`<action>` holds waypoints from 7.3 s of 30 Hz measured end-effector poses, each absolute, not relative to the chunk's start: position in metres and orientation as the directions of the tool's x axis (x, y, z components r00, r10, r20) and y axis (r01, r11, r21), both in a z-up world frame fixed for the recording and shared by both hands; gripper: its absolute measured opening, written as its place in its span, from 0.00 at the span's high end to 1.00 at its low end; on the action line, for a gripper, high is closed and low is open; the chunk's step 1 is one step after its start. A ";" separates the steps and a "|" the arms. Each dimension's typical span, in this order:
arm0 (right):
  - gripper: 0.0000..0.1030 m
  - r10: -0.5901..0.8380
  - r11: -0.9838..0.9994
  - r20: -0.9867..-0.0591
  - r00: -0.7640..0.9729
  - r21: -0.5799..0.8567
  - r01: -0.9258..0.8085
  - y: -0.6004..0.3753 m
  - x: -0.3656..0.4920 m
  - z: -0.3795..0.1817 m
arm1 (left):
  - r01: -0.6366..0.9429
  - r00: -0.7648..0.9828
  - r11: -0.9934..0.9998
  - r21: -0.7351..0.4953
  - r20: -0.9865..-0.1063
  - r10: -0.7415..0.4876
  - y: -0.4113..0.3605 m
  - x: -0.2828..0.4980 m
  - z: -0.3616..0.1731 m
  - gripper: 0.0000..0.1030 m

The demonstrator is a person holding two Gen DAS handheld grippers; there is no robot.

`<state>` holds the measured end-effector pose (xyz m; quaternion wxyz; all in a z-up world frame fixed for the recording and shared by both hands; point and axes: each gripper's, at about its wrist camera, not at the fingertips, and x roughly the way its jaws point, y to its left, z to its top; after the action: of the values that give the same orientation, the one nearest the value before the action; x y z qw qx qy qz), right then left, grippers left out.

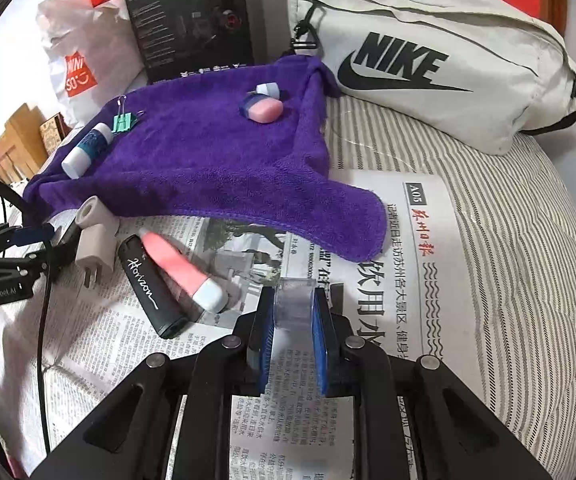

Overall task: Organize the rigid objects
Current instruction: 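Grasp the black-and-gold box with the left tool while the right tool grasps a clear cup, then lift the black-and-gold box with the left tool, then place the box by the bottle with left tool while right tool sets cup down, then grasp the pink-and-white tube with the right tool while the left tool grasps the tape roll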

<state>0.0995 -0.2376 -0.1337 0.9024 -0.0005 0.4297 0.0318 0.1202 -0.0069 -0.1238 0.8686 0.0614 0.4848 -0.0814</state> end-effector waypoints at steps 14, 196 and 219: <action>0.83 0.059 0.998 -0.769 0.637 0.031 -0.056 -0.238 0.099 -0.135 | 0.300 0.536 0.954 0.024 -0.831 -0.148 -0.019 0.118 -0.123 0.77; 0.72 0.192 0.826 -0.830 0.524 -0.151 -0.542 -0.165 0.129 -0.129 | 0.189 0.559 0.974 -0.128 -0.801 -0.214 0.023 0.118 -0.086 0.52; 0.84 0.123 0.933 -0.834 0.538 -0.087 -0.349 -0.192 0.110 -0.128 | 0.250 0.539 0.948 -0.199 -0.785 -0.307 0.007 0.114 -0.087 0.52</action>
<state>0.1099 -0.1917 -0.1277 0.8683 -0.1223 0.4611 0.1360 0.1138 0.0066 -0.0866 0.8766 -0.0314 0.4533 -0.1586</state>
